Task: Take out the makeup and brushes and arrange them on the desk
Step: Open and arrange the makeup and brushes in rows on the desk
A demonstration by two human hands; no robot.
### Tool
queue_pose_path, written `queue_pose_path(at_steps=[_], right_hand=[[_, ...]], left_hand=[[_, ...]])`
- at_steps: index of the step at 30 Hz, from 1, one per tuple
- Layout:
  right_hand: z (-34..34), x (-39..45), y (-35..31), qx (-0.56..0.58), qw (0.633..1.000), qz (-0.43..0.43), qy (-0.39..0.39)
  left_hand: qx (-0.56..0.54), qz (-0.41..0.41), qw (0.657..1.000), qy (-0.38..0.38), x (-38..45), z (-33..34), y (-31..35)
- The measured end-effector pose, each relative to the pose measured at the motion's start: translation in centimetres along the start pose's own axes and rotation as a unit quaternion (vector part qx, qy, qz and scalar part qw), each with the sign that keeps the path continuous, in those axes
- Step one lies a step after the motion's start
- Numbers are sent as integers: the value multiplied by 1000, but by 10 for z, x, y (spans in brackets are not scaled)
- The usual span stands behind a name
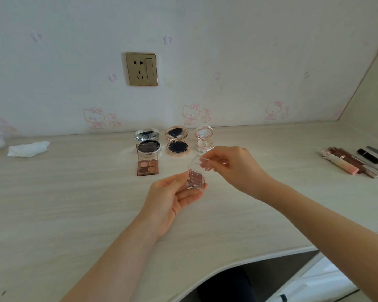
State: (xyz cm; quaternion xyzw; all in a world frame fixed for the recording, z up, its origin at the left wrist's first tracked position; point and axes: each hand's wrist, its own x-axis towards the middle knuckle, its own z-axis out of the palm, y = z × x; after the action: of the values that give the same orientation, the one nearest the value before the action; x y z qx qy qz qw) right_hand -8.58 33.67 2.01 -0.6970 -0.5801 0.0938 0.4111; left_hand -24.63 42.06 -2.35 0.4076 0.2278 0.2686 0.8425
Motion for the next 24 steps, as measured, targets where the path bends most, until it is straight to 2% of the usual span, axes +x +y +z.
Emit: queue_pose_path(at_steps=[3,7,8,11,13,15,19,24], right_hand=[[8,6,4,-24,1000,-1,11],[21,15,9,-59,998,1,-9],[24,17,9,-64,998,2,-14],[32,22,10,-75,997,-2,-27],[36,24,9,-83,996,-10,-36],[40,25,7,-96,994,-24,-42],[42,23,6,-125,989,-56,-49],[45,21,6,-167,981,-74,-69]], left_hand=[[107,90,985,97,-1,2,1],[268,152,938,160,0,-10,4],[335,172,910,172,0,-15,5],[520,252,799,166,-5,-25,7],[603,293,729,136,-7,-29,6],[653,307,684,108,-6,-32,4],[691,306,648,93,-2,-39,-2],[691,320,642,90,-1,-41,-5]])
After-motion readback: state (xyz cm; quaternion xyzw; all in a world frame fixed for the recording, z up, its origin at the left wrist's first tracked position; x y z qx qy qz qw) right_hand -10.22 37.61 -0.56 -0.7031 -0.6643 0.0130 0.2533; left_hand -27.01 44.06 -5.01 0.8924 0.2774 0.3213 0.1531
